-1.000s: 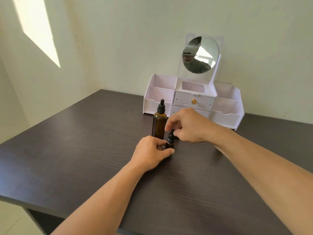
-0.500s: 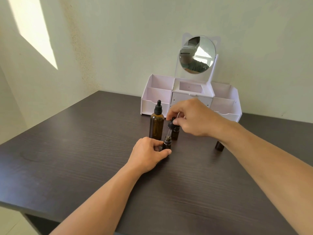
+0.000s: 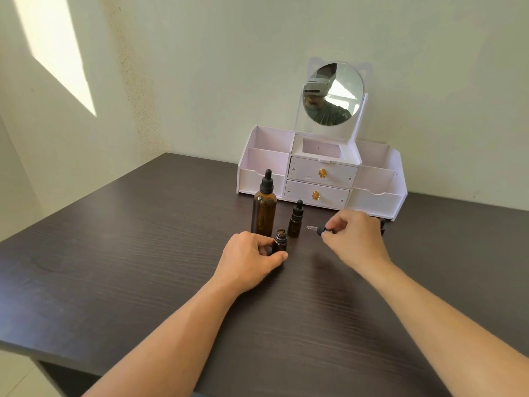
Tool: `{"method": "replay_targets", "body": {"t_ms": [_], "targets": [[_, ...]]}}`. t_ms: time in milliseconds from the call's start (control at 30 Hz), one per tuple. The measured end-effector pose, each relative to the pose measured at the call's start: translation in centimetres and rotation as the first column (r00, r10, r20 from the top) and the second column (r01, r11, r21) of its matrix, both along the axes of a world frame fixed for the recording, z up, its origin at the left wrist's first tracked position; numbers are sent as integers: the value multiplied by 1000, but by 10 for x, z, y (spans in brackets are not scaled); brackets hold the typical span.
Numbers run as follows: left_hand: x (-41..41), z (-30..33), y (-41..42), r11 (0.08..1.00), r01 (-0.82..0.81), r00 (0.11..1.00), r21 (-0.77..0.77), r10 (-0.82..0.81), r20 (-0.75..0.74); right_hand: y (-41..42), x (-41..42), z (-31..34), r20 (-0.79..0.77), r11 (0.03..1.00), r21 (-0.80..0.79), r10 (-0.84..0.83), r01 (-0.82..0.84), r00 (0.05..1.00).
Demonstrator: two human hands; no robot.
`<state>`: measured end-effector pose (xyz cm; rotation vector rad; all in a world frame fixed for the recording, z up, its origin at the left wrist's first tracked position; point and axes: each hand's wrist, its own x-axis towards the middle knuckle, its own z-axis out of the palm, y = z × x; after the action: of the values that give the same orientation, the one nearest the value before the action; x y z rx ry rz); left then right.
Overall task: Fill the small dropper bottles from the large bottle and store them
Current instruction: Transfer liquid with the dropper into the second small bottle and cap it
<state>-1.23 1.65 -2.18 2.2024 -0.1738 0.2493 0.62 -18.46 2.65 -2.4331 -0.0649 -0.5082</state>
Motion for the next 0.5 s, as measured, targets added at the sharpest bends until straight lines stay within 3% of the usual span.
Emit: {"method": "replay_targets", "body": {"t_ms": [167, 500], "targets": [[-1, 0, 0, 1000, -13, 1000, 3, 13, 15, 10, 5, -23, 60, 997, 72, -10, 6, 998], [-2, 2, -1, 999, -43, 998, 17, 42, 39, 13, 5, -35, 53, 1000, 17, 16, -17, 998]]}}
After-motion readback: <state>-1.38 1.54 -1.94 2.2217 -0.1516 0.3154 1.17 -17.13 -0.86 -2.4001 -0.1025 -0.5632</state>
